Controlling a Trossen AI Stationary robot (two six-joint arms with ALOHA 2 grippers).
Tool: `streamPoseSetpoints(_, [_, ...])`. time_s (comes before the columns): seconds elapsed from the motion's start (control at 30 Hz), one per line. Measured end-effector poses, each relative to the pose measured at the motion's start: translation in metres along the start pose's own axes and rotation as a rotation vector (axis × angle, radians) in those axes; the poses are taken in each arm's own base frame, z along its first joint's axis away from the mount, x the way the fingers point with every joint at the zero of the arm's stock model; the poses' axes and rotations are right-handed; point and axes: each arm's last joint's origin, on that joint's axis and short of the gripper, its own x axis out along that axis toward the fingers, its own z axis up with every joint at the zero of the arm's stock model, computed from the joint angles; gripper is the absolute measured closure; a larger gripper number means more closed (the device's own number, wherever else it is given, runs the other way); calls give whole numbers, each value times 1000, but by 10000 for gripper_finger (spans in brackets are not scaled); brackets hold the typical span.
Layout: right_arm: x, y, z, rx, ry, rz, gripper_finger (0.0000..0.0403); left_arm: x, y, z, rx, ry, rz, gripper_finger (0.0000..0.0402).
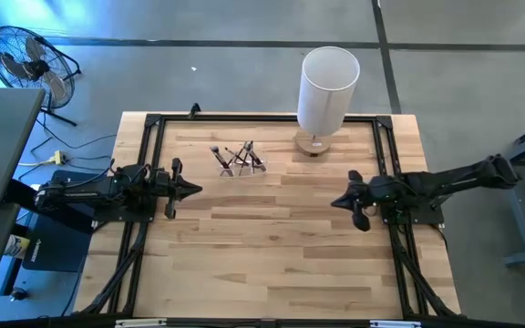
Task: Put items in baskets/containers
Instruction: Return to Home Position
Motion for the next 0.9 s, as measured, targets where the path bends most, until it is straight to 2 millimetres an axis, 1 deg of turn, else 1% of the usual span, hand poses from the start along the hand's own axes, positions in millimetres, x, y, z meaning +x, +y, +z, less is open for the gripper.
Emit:
streamPoseSetpoints(0.17, [-11, -6, -18, 30, -31, 0, 403, 0, 0, 0, 0, 0, 0, 401])
streamPoseSetpoints(0.37, [-21, -9, -26, 19, -115, 31, 403, 0, 0, 0, 0, 0, 0, 401])
streamPoseSetpoints(0.63, [-36, -9, -22, -26, -277, 30, 403, 0, 0, 0, 0, 0, 1, 401])
streamPoseSetpoints(0.9, [-34, -10, -23, -43, -256, 11, 403, 0, 0, 0, 0, 0, 3, 401])
